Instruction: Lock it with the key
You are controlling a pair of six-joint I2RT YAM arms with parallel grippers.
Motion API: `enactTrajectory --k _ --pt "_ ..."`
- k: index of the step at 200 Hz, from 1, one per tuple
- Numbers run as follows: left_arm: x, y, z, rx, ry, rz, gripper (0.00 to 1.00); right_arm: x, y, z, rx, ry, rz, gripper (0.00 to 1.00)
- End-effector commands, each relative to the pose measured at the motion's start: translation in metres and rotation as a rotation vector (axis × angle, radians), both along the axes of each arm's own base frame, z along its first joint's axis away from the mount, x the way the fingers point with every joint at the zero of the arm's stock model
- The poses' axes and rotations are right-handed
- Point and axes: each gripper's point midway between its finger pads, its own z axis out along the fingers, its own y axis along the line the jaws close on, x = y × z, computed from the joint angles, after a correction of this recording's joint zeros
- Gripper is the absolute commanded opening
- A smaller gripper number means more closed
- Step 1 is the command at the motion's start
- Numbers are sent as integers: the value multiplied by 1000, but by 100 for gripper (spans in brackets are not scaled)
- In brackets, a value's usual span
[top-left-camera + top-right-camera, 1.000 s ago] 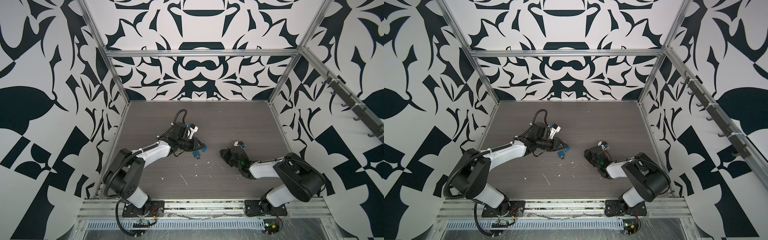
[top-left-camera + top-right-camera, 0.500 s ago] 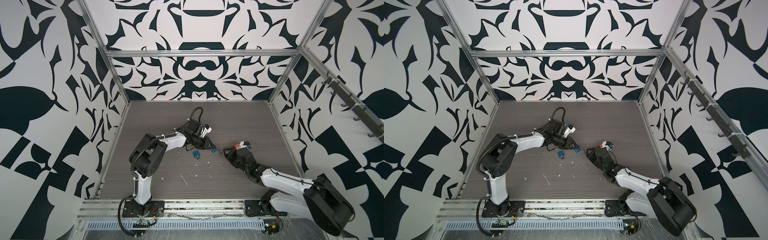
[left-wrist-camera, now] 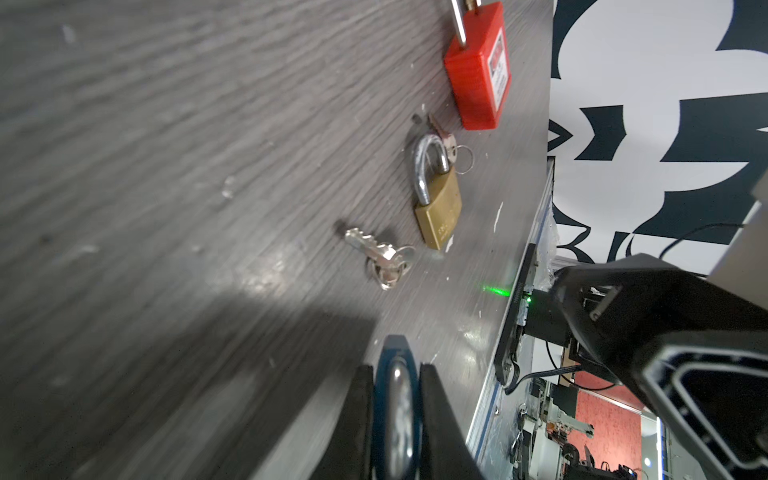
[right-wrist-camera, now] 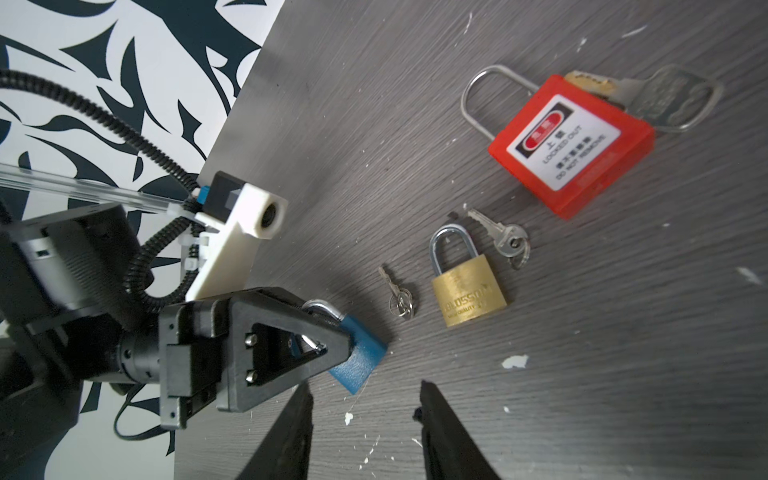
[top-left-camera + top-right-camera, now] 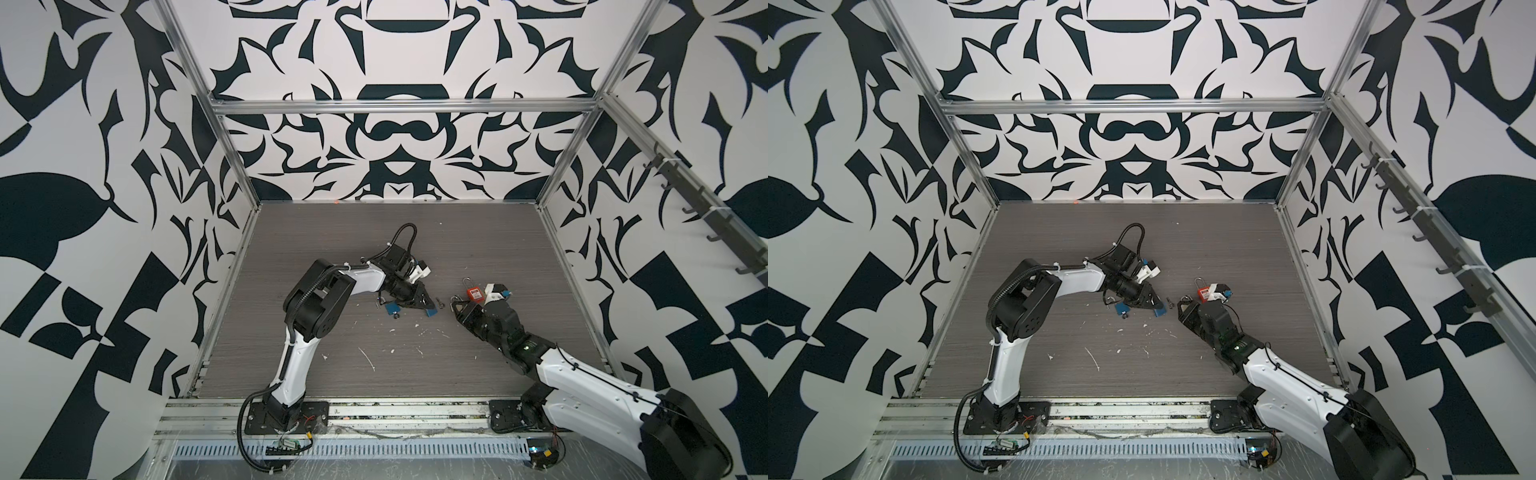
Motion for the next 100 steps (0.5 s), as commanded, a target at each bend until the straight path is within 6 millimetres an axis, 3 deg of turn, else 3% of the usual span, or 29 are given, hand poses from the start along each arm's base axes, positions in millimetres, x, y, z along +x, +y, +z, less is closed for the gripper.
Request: enactTrajectory --k 1,55,58,64,75,100 --pt "3 -6 7 -21 -16 -33 19 2 8 9 11 -44 44 44" --pt "17 -3 -4 50 -68 -35 44 2 25 2 2 -14 123 48" --pt "19 -3 -4 59 -72 -30 48 2 26 2 1 -13 127 48" --pt "24 -1 -4 76 -83 -20 77 2 28 3 -1 -15 134 49" --pt "32 2 2 86 -115 -5 99 2 31 4 -10 -18 151 49" --pt "59 15 34 111 -253 74 100 2 41 9 -37 -29 197 48"
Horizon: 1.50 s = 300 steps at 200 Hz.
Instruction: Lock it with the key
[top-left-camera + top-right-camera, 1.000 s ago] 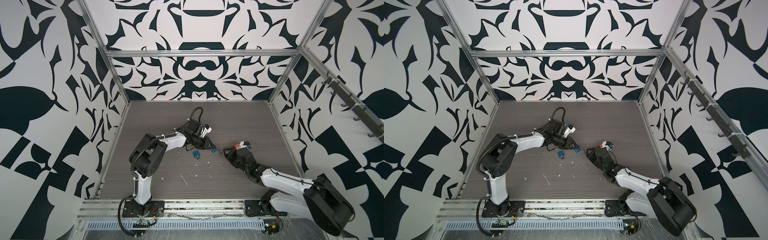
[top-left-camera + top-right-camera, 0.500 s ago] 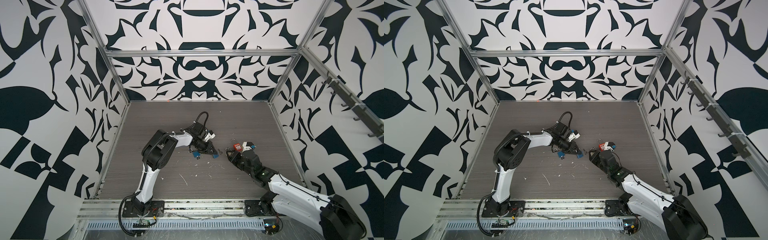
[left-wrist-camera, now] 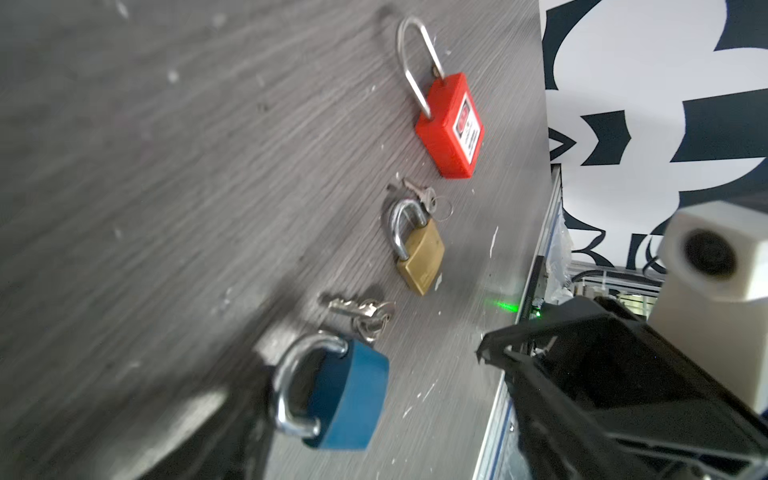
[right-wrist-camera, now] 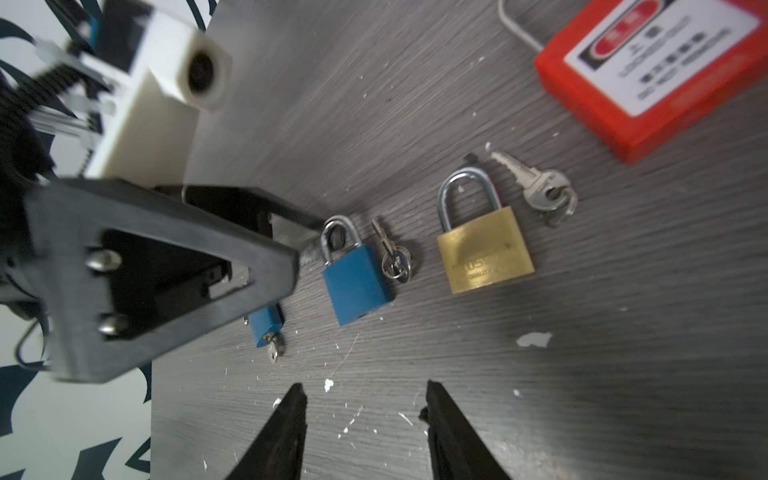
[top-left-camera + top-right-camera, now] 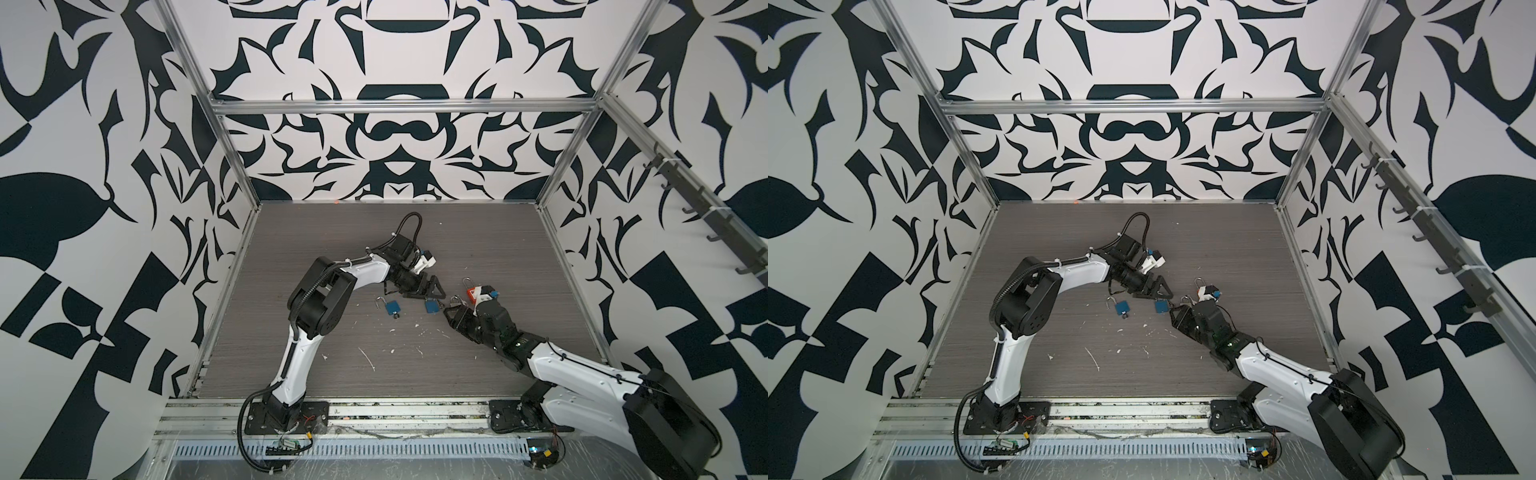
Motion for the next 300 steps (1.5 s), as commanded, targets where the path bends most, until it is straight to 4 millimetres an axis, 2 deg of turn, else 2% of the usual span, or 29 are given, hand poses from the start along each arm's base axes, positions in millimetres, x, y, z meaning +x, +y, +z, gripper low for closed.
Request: enactTrajectory --k 1,24,53,76,99,127,144,175,207,224,253,300 --pt "24 25 12 96 -114 84 100 11 19 30 14 -85 66 48" --pt "56 56 50 197 -330 252 99 10 33 34 -35 -97 127 48" --pt "59 99 100 259 -520 385 100 8 59 41 -175 -100 253 48" --pt "48 142 119 200 -456 561 99 9 82 43 -323 -114 362 50" --pt "24 184 123 62 -306 715 99 14 103 43 -442 -118 458 58" --pt "-22 201 126 -117 -230 693 100 21 131 48 -453 -127 555 63" --pt "-43 212 128 -127 -256 702 99 28 138 47 -492 -109 573 63" --pt "-62 235 136 -113 -353 759 100 43 146 32 -600 -36 598 62" --pt "-67 270 120 -23 -408 916 92 52 159 14 -660 14 620 62" --pt "-70 273 117 0 -392 905 92 58 160 10 -717 10 618 62" --pt "-79 252 117 -44 -368 754 95 59 165 -1 -752 26 643 63" --pt "-79 252 115 -45 -379 751 95 59 166 -19 -791 57 665 63"
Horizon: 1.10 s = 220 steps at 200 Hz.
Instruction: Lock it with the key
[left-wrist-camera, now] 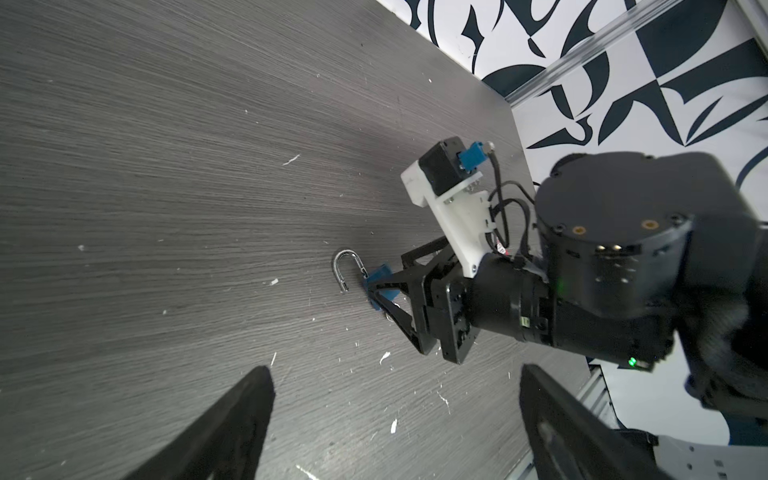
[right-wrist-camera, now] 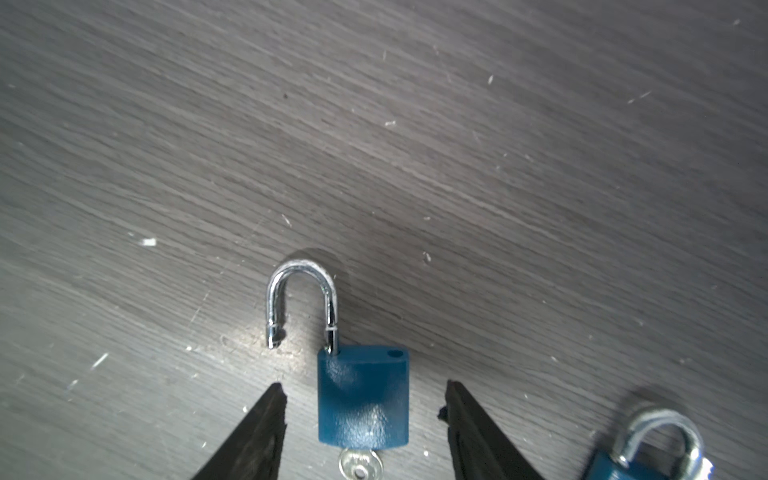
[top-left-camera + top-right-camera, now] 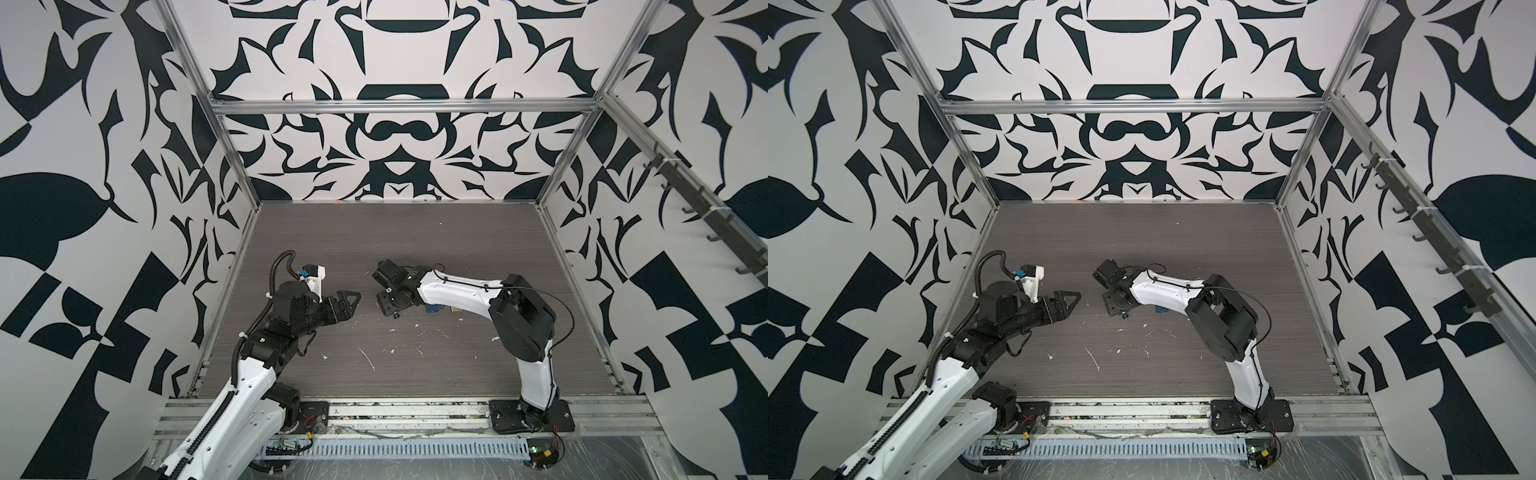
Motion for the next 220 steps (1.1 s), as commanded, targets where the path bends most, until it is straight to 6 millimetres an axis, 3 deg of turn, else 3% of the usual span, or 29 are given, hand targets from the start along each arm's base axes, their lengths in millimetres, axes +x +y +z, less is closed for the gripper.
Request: enactTrajectory --k 1,105,220 --pt "-4 -1 -1 8 -9 -29 95 5 1 11 -22 -30 12 63" --pt "-4 -1 -6 8 9 -25 95 -1 2 -10 -53 18 27 57" --pt "-6 -1 -12 10 21 -28 95 -12 3 -15 -126 30 47 52"
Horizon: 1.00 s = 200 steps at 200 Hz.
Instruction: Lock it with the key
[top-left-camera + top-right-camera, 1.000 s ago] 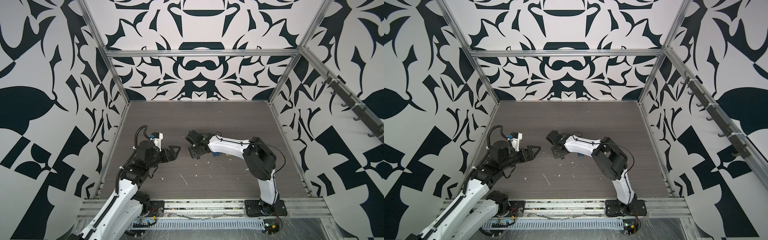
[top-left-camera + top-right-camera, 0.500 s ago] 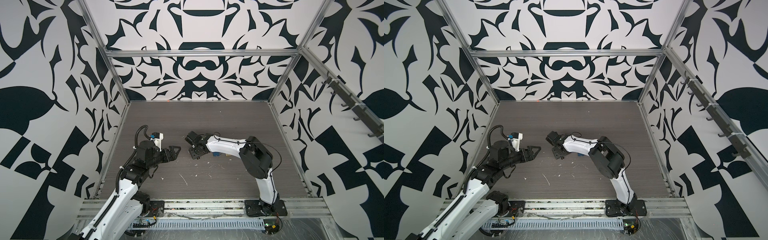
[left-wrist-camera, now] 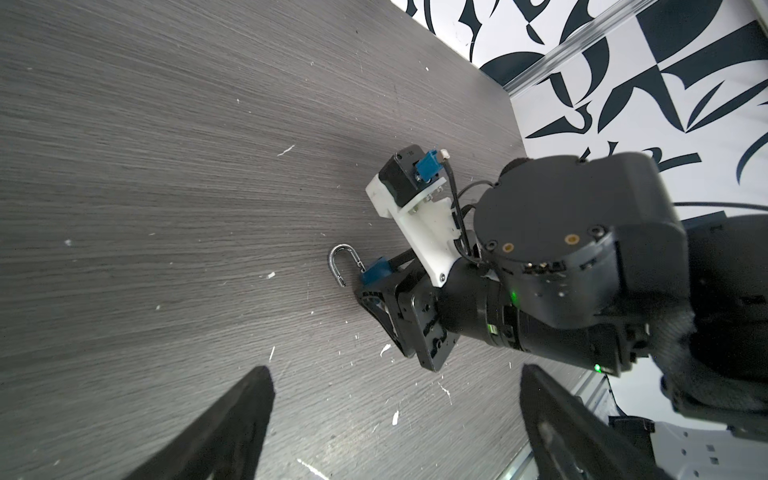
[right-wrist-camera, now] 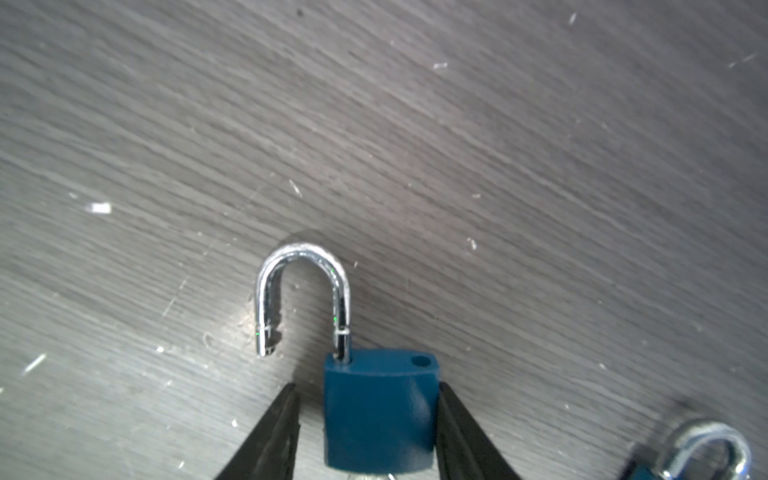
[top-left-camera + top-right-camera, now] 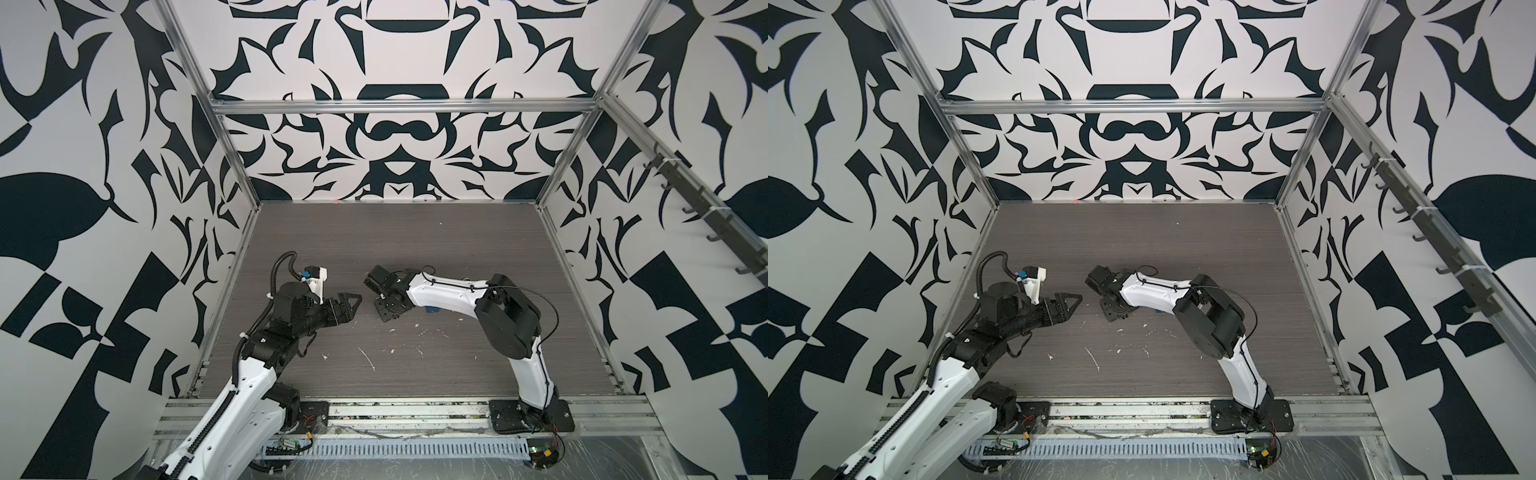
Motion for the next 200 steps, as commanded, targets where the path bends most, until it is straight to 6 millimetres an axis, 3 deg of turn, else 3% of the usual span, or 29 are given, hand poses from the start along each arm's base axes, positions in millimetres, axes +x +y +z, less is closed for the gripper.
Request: enactTrajectory --k 1,112,151,200 --pt "-3 0 -4 3 6 -11 95 -1 -3 3 -34 -1 2 52" --pt "-8 1 -8 -6 18 -6 93 -9 4 6 46 16 27 38" --pt "-4 2 -21 8 81 13 92 -6 3 18 87 -5 45 23" --pt "5 -4 -40 11 172 12 92 -12 5 44 142 -23 116 21"
